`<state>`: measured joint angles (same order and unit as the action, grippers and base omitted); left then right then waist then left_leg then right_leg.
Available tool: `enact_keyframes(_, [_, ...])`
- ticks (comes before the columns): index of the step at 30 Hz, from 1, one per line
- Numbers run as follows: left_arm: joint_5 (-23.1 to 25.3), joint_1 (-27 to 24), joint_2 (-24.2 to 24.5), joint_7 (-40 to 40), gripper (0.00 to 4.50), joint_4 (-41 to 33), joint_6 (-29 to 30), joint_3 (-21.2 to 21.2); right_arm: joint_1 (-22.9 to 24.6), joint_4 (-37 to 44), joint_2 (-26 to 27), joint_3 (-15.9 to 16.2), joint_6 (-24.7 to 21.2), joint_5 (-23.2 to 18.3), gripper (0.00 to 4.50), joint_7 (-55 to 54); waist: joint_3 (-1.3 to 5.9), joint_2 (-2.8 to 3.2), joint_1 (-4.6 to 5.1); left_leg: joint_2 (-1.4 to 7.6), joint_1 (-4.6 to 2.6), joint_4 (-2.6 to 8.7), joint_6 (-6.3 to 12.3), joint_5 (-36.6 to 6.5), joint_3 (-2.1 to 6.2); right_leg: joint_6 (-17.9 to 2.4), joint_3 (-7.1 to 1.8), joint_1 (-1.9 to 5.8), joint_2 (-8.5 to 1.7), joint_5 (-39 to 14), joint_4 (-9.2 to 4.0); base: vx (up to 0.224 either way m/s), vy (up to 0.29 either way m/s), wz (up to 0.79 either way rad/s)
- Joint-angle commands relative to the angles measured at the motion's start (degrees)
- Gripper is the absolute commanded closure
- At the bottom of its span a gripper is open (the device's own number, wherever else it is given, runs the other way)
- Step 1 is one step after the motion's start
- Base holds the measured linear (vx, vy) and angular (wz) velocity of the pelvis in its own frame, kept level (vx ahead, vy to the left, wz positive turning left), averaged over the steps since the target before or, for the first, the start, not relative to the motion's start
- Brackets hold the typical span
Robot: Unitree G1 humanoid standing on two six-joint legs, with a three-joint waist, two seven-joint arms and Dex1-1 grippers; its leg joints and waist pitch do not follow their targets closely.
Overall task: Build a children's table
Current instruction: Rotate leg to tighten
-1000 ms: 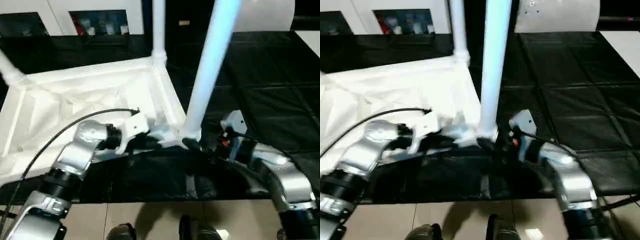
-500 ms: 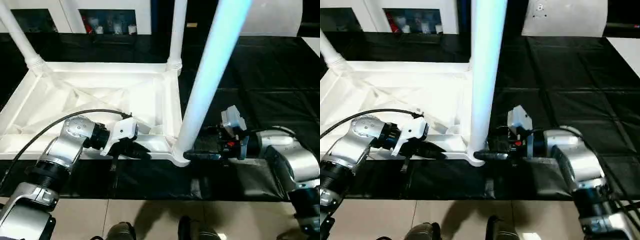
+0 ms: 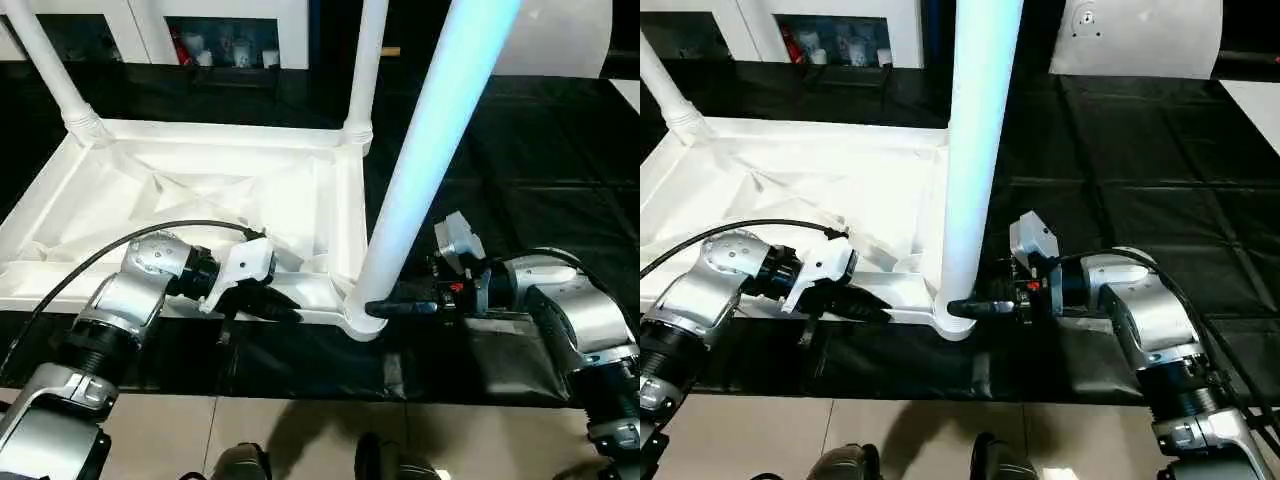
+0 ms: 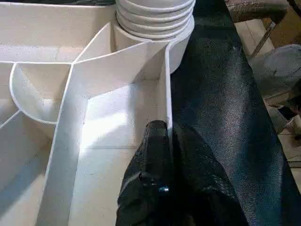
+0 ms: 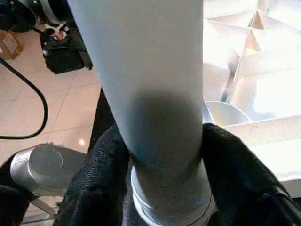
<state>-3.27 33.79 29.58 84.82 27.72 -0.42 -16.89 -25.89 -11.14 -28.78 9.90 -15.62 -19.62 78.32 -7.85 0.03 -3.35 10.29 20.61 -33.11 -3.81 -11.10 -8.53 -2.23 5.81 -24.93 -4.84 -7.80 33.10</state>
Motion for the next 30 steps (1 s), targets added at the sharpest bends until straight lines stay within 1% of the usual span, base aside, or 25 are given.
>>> enact_keyframes(1, [0.58,0.24,0.12,1.95,4.50,0.01,-0.59,-1.95,-0.47,-0.07,-0.03,1.27,0.38,0.12,2.45,1.78,4.64,-0.72,0.09,2.09,0.28,3.13,6.77,-4.36,-0.44,-11.34,-3.13,4.55,-3.37,-17.59,-3.46,0.000,0.000,0.00])
enact_keyframes(3, [0.55,0.18,0.17,1.81,4.50,0.01,-0.59,-1.88,-0.31,0.00,0.03,1.47,0.18,-0.06,2.48,2.02,4.58,-0.67,0.06,2.14,0.28,3.17,6.64,-4.42,-0.40,-11.09,-3.16,4.54,-3.35,-17.86,-3.47,0.000,0.000,0.00])
enact_keyframes(6, [0.20,0.12,-0.26,1.26,4.50,0.18,-0.02,-1.56,0.57,0.70,0.09,1.78,-0.34,-0.45,2.53,2.42,4.61,-0.70,0.06,2.16,0.25,3.17,6.78,-4.38,-0.40,-11.45,-3.18,4.54,-3.34,-17.07,-3.39,0.000,0.000,0.00])
enact_keyframes(7, [-0.38,-0.06,-0.53,1.13,4.50,-0.21,0.79,-1.25,1.17,1.51,0.14,1.81,-0.89,-0.76,2.53,2.19,4.25,-0.48,0.02,2.13,0.28,3.25,6.74,-4.67,-0.40,-11.37,-3.19,4.39,-3.31,-17.45,-3.49,0.000,0.000,0.00])
enact_keyframes(8, [-0.38,-0.06,-0.53,1.13,4.50,-0.21,0.79,-1.25,1.17,1.51,0.14,1.81,-0.89,-0.76,2.54,2.19,4.30,-0.53,0.00,2.13,0.26,3.25,6.73,-4.88,-0.42,-11.29,-3.19,4.43,-3.32,-17.74,-3.58,0.000,0.000,0.00])
enact_keyframes(9, [-1.32,-0.40,-0.90,0.69,4.50,-1.26,2.80,-0.71,2.34,3.18,0.29,1.75,-2.06,-1.40,2.55,1.42,4.03,-0.30,-0.08,2.12,0.29,3.32,6.63,-5.22,-0.36,-11.19,-3.20,4.36,-3.38,-18.16,-3.64,0.000,0.000,0.00])
enact_keyframes(10, [-1.69,-0.51,-1.23,-0.22,4.50,-2.08,4.42,-0.33,3.27,4.64,0.52,1.59,-3.66,-2.17,2.55,0.51,4.04,-0.39,-0.09,2.20,0.25,3.37,6.56,-5.19,-0.42,-11.14,-3.27,4.39,-3.26,-17.95,-3.67,0.000,0.000,0.00])
enact_keyframes(11, [-1.82,-0.51,-1.62,-1.32,4.50,-2.72,5.60,-0.01,4.17,6.09,0.87,1.48,-5.08,-2.90,2.55,-0.58,4.05,-0.53,-0.16,2.35,0.24,3.45,6.52,-4.97,-0.29,-11.28,-3.33,4.48,-3.32,-17.40,-3.50,0.000,0.000,0.00])
enact_keyframes(12, [-1.86,-0.53,-1.71,-1.61,4.50,-2.92,5.89,0.08,4.42,6.51,0.96,1.46,-5.47,-3.10,2.55,-0.89,3.82,-0.34,-0.17,2.24,0.29,3.51,6.40,-5.54,-0.21,-11.05,-3.23,4.34,-3.37,-18.47,-3.71,0.000,0.000,0.00])
enact_keyframes(13, [-1.94,-0.53,-2.04,-2.62,4.50,-3.44,6.88,0.36,5.11,7.70,1.34,1.37,-6.63,-3.69,2.55,-1.91,3.83,-0.43,-0.08,2.18,0.26,3.56,6.22,-5.89,-0.26,-10.88,-3.25,4.40,-3.30,-19.04,-3.85,0.000,0.000,0.00])
enact_keyframes(15, [-1.53,-0.23,-3.12,-5.53,4.50,-4.06,8.62,0.86,6.35,9.82,3.23,1.02,-9.12,-4.36,2.55,-5.86,3.57,-0.41,-0.12,2.20,0.09,3.73,5.49,-7.24,-0.19,-10.10,-3.30,4.20,-3.40,-21.66,-4.22,0.000,0.000,0.00])
enact_keyframes(16, [-1.17,0.09,-4.12,-7.93,4.50,-4.39,9.88,1.19,7.16,11.08,4.98,0.91,-10.58,-4.14,2.55,-9.44,3.57,-0.41,-0.12,2.20,0.09,3.73,5.49,-7.24,-0.19,-10.10,-3.30,4.20,-3.40,-21.66,-4.22,0.000,0.000,0.00])
enact_keyframes(17, [-0.97,0.61,-6.07,-11.36,4.50,-5.09,11.88,1.64,8.43,12.66,8.17,0.98,-11.48,-3.14,2.55,-15.06,3.34,-0.60,0.19,1.88,0.23,3.86,4.20,-8.44,-0.11,-8.44,-3.21,4.22,-3.41,-25.35,-4.64,0.000,0.000,0.00])
enact_keyframes(18, [-0.99,0.96,-7.87,-13.92,4.50,-5.81,13.37,1.89,9.20,13.57,11.02,1.07,-12.46,-2.18,2.55,-19.72,3.11,-0.51,0.21,1.80,0.10,4.03,3.18,-9.21,-0.06,-7.00,-3.14,4.00,-3.44,-28.63,-5.16,0.000,0.000,0.00])
enact_keyframes(19, [-1.03,1.12,-8.65,-14.82,4.50,-6.05,13.98,1.94,9.35,13.78,12.18,1.12,-12.95,-1.66,2.55,-21.62,3.01,-0.43,0.37,1.61,0.07,4.05,2.71,-9.91,0.00,-6.26,-2.99,3.93,-3.43,-30.63,-5.38,0.000,0.000,0.00])
enact_keyframes(20, [-1.01,1.25,-9.57,-15.84,4.50,-6.53,14.94,2.01,9.57,14.25,13.51,1.14,-13.88,-1.04,2.55,-23.94,2.97,-0.50,0.45,1.47,0.00,4.12,2.31,-10.47,0.06,-5.34,-2.84,3.94,-3.42,-32.53,-5.69,0.000,0.000,0.00])
enact_keyframes(21, [-1.01,1.25,-9.57,-15.84,4.50,-6.53,14.94,2.01,9.57,14.25,13.51,1.14,-13.88,-1.04,2.55,-23.94,2.86,-0.62,0.84,1.19,0.27,4.31,1.81,-11.10,0.33,-3.37,-2.63,4.12,-3.40,-35.29,-6.01,0.000,0.000,0.00])
enact_keyframes(22, [-0.46,1.71,-11.30,-18.35,4.50,-6.64,15.96,2.13,9.67,14.48,16.00,0.90,-15.08,-0.34,2.55,-27.69,2.82,-0.60,1.01,1.25,0.19,4.34,1.86,-11.49,0.38,-3.02,-2.67,4.01,-3.38,-35.46,-6.10,0.000,0.000,0.00])
enact_keyframes(23, [0.45,2.69,-14.83,-23.42,4.50,-6.39,17.67,2.53,9.58,14.41,20.73,0.27,-16.35,0.93,2.55,-34.58,2.55,-0.44,1.74,1.37,0.11,4.50,1.55,-13.13,0.52,-2.78,-2.55,3.62,-3.36,-36.27,-6.37,0.000,0.000,0.00])
enact_keyframes(24, [0.45,2.69,-14.83,-23.42,4.50,-6.39,17.67,2.53,9.58,14.41,20.73,0.27,-16.35,0.93,2.55,-34.58,2.61,-0.43,1.95,1.34,0.12,4.50,1.36,-13.69,0.57,-2.50,-2.44,3.66,-3.37,-36.83,-6.51,0.000,0.000,0.00])
enact_keyframes(26, [1.79,3.78,-18.77,-30.15,4.50,-5.27,18.86,3.09,8.90,13.25,26.19,-0.59,-17.38,2.28,2.55,-42.32,2.69,-0.49,2.16,1.24,0.07,4.51,1.26,-13.82,0.63,-2.01,-2.39,3.69,-3.42,-37.02,-6.66,0.000,0.000,0.00])
enact_keyframes(27, [2.26,4.14,-20.04,-32.41,4.50,-4.78,19.09,3.29,8.55,12.57,28.06,-0.96,-17.64,2.70,2.55,-44.89,2.60,-0.31,2.49,1.23,-0.14,4.66,1.36,-14.72,0.74,-1.73,-2.19,3.59,-3.39,-37.10,-6.90,0.000,0.000,0.00])
enact_keyframes(28, [2.26,4.14,-20.04,-32.41,4.50,-4.78,19.09,3.29,8.55,12.57,28.06,-0.96,-17.64,2.70,2.55,-44.89,2.64,-0.33,2.58,1.23,-0.17,4.70,1.53,-14.78,0.73,-1.76,-2.26,3.55,-3.39,-36.64,-6.89,0.000,0.000,0.00])
enact_keyframes(29, [3.56,5.26,-23.54,-39.28,4.50,-3.23,19.52,4.38,7.03,9.67,32.70,-1.88,-16.95,4.47,2.55,-51.73,2.51,0.02,2.79,1.30,-0.22,4.75,1.84,-15.06,0.72,-2.27,-2.37,3.34,-3.37,-35.38,-6.82,0.000,0.000,0.00])
enact_keyframes(30, [4.10,5.56,-24.61,-41.53,4.50,-2.89,19.78,4.81,6.60,8.91,34.13,-2.15,-16.74,5.17,2.55,-53.91,2.15,-0.11,3.27,1.23,-0.49,4.87,1.86,-17.47,0.71,-2.35,-2.02,3.08,-3.24,-36.82,-7.35,0.000,0.000,0.00])
